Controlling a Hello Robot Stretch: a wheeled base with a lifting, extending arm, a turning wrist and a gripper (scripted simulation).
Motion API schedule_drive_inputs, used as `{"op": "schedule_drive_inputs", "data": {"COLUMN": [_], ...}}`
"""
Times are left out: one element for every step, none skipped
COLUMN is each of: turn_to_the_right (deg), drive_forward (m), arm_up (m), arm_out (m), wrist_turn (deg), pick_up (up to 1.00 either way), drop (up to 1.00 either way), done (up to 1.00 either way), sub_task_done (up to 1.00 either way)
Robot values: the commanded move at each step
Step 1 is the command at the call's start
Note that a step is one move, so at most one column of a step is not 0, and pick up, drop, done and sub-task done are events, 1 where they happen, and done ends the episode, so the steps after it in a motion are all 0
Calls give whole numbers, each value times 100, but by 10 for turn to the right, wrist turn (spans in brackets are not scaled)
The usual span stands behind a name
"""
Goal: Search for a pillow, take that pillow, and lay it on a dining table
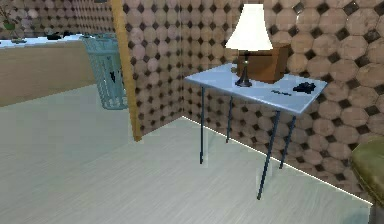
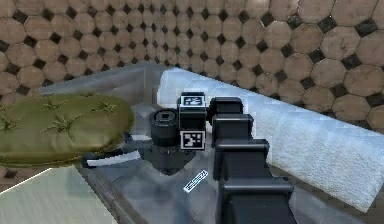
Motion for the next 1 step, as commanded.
{"op": "schedule_drive_inputs", "data": {"turn_to_the_right": [0], "drive_forward": [0], "arm_up": [0], "arm_out": [0], "wrist_turn": [-450], "pick_up": [0], "drop": [0], "done": [0], "sub_task_done": [0]}}
